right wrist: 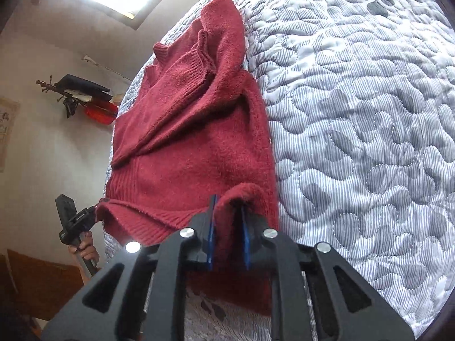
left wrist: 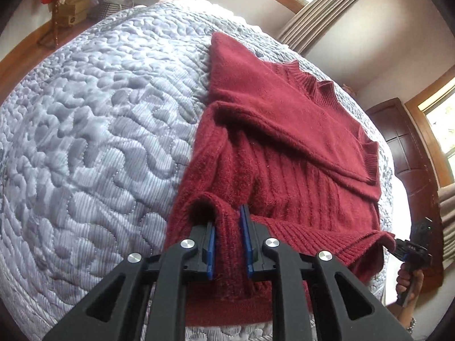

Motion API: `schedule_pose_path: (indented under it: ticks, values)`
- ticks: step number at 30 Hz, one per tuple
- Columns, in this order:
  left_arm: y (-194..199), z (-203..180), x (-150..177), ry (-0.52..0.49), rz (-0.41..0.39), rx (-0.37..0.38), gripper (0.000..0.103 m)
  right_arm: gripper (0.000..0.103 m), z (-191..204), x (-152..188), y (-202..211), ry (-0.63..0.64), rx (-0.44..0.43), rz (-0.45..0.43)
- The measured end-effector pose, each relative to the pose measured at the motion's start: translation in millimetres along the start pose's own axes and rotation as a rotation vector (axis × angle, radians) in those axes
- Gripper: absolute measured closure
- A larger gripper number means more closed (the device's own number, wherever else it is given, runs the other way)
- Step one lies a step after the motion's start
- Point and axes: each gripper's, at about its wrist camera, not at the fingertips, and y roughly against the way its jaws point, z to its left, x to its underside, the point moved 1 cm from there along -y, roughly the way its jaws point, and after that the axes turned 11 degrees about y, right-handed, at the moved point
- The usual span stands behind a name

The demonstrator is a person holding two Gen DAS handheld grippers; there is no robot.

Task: Fold small clothes
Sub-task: 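Lift the held hem with both tools and carry it toward the collar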

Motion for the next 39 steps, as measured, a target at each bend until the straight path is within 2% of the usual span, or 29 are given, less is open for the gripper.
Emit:
schedule_pose_path:
  ticks: [1,2,3,4,5,8,14,17,19,23,24,26,27,29,31,33,34,35,36,37,38,39]
  values:
    - [6,2,-1,0.003,-0.006,0.006,0.073,0.079,0,0,5,0.013,0.010,-0.010]
    - [15,5,-3,0.009,-0.031,0.007,0.065,0.061,-2,-2,11,0.025,0.033,-0.027]
    - [24,6,-6,0.009,-0.068,-0.010,0.047,0.050,-2,-1,21,0.033,0.074,-0.052]
    - [34,7,-8,0.006,-0.118,-0.044,0.037,0.044,-3,-1,29,0.045,0.118,-0.074]
    - [44,9,-10,-0.007,-0.169,-0.075,0.037,0.049,-3,-1,35,0.061,0.141,-0.081]
    - [59,5,-14,-0.064,-0.251,-0.155,0.037,0.049,-1,-2,44,0.098,0.122,-0.094]
    - [41,-30,-6,-0.252,-0.242,-0.197,0.036,0.036,28,-8,35,0.251,0.136,-0.082]
    - [23,-52,0,-0.359,-0.245,-0.244,0.034,0.032,37,-15,16,0.308,0.196,-0.038]
    - [9,-62,1,-0.403,-0.232,-0.268,0.031,0.031,37,-18,3,0.313,0.226,-0.010]
    - [-13,-69,-3,-0.451,-0.201,-0.305,0.031,0.032,40,-19,-19,0.332,0.233,0.039]
    - [-18,-70,-4,-0.455,-0.192,-0.310,0.031,0.033,41,-19,-24,0.344,0.242,0.049]
    - [-25,-70,-4,-0.462,-0.175,-0.313,0.031,0.051,46,-16,-32,0.379,0.256,0.066]
    - [-27,-70,-3,-0.470,-0.169,-0.309,0.032,0.054,49,-15,-35,0.397,0.256,0.074]
    - [-32,-70,0,-0.489,-0.158,-0.307,0.034,0.056,53,-13,-41,0.434,0.271,0.095]
    - [-37,-68,2,-0.494,-0.139,-0.305,0.042,0.056,53,-14,-46,0.450,0.317,0.107]
    - [-39,-64,2,-0.486,-0.133,-0.293,0.043,0.058,51,-16,-50,0.442,0.306,0.109]
    - [-38,-63,2,-0.482,-0.131,-0.281,0.045,0.066,52,-17,-50,0.445,0.304,0.102]
    - [-37,-61,2,-0.478,-0.129,-0.265,0.048,0.079,53,-16,-50,0.455,0.304,0.095]
    - [-36,-61,2,-0.473,-0.124,-0.253,0.060,0.084,55,-15,-49,0.472,0.308,0.087]
    - [-35,-59,1,-0.465,-0.124,-0.250,0.070,0.096,56,-14,-47,0.487,0.312,0.078]
    - [-34,-58,1,-0.455,-0.131,-0.254,0.077,0.097,58,-13,-45,0.499,0.308,0.068]
    - [-31,-56,0,-0.446,-0.137,-0.252,0.091,0.097,60,-12,-41,0.507,0.296,0.053]
